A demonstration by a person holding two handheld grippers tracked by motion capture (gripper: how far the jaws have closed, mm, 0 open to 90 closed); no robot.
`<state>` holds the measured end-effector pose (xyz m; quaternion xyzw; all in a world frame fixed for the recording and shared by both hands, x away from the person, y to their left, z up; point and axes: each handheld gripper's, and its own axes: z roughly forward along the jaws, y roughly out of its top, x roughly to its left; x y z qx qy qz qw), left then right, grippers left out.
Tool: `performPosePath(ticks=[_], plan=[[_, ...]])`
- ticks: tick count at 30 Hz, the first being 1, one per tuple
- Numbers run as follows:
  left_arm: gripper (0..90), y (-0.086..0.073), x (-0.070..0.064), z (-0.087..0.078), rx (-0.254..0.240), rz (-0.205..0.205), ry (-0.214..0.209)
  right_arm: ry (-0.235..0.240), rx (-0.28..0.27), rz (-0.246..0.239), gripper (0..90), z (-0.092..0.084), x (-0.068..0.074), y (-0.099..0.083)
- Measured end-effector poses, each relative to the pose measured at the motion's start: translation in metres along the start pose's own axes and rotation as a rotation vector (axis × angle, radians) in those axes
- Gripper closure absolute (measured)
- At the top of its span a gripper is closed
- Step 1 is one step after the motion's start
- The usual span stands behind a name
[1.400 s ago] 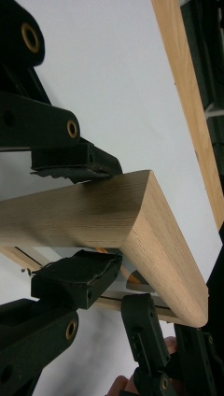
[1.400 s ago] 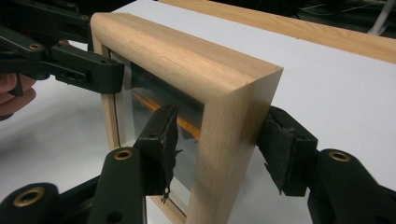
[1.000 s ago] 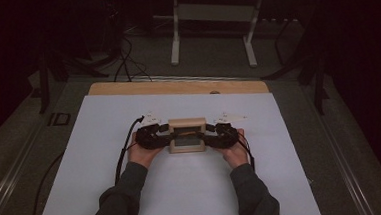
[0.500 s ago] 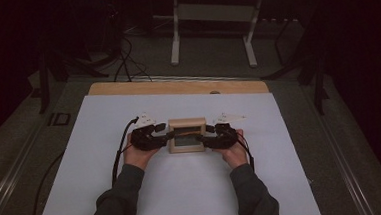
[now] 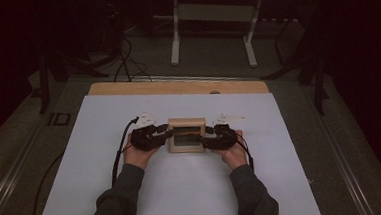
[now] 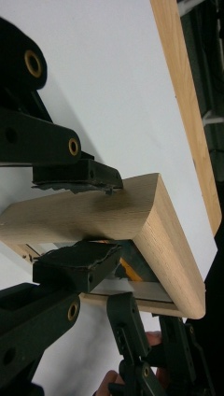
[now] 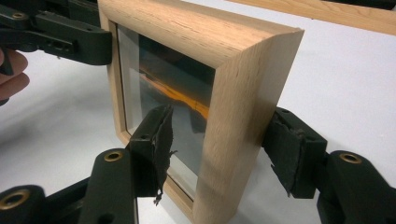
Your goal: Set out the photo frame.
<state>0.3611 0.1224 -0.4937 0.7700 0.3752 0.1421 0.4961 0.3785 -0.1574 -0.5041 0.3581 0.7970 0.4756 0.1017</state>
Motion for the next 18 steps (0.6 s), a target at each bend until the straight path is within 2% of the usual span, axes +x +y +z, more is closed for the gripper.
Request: performPosePath(ticks=[18], plan=[[50.1,0.0003,-0.0015,-0.0037,-0.003,-0.003,-0.013,-0.007,-0.006,-0.009,39.1,-0.0048,-0.0002,-0.0012]])
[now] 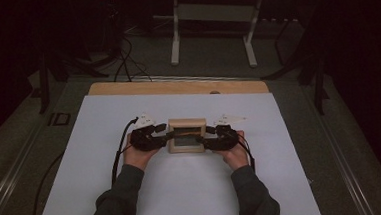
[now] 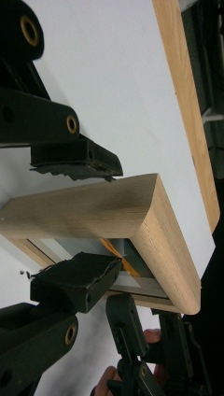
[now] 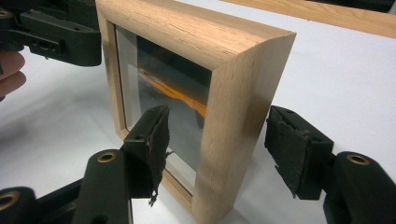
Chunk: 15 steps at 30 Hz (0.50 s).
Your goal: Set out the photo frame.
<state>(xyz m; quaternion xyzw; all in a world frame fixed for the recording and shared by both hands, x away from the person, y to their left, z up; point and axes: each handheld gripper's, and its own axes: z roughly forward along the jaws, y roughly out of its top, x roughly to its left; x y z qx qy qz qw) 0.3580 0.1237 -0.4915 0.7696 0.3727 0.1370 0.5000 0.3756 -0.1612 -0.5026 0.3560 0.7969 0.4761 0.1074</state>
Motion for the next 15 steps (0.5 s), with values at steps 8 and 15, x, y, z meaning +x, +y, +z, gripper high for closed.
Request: performPosePath(ticks=[8,15], plan=[[50.1,-0.001,0.001,-0.007,-0.004,0.001,0.005,-0.005,-0.001,-0.003,39.2,-0.006,0.0,0.0],[50.2,-0.003,0.006,-0.017,-0.006,-0.007,0.015,-0.01,-0.007,-0.003,40.2,-0.016,-0.003,-0.001]])
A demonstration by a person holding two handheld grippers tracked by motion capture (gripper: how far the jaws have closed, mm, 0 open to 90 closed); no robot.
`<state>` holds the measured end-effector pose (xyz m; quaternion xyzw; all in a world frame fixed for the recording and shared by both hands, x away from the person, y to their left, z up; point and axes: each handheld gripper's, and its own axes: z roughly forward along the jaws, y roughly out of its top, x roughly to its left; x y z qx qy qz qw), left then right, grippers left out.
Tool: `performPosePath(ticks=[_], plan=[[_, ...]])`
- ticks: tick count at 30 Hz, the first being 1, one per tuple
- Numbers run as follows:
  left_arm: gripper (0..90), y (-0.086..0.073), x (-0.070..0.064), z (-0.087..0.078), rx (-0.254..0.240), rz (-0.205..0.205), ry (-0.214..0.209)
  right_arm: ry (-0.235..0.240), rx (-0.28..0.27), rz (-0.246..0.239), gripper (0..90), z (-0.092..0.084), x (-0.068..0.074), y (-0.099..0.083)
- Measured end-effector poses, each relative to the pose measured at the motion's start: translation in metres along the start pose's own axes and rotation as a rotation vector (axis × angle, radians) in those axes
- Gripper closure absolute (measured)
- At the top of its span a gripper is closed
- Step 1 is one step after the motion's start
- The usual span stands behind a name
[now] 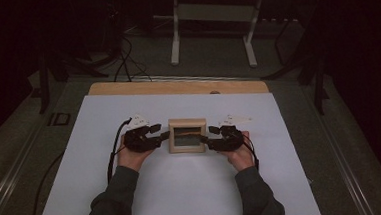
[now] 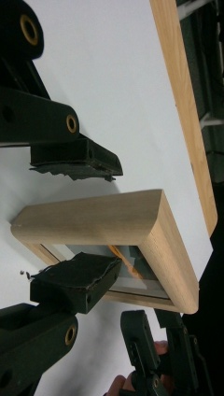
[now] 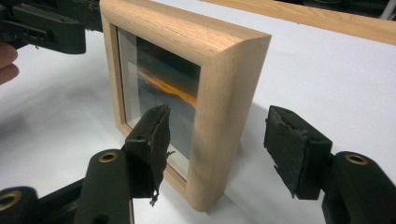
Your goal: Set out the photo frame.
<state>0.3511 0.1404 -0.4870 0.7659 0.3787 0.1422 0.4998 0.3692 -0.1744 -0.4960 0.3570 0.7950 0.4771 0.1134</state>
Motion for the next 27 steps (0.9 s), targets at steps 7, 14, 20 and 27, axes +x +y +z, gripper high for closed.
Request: performPosePath(ticks=[7,14,20,27], plan=[[50.5,-0.004,0.006,-0.007,0.012,-0.007,0.018,-0.013,0.002,0.001,44.8,-0.007,-0.004,-0.003],[51.5,-0.007,0.011,-0.012,0.018,-0.019,0.037,-0.026,0.002,0.0,49.5,-0.013,-0.009,-0.006],[51.7,-0.01,0.015,-0.016,0.025,-0.027,0.069,-0.044,0.008,0.003,53.7,-0.018,-0.013,-0.01],[51.8,-0.016,0.021,-0.02,0.037,-0.042,0.097,-0.066,0.02,0.005,58.8,-0.021,-0.017,-0.013]])
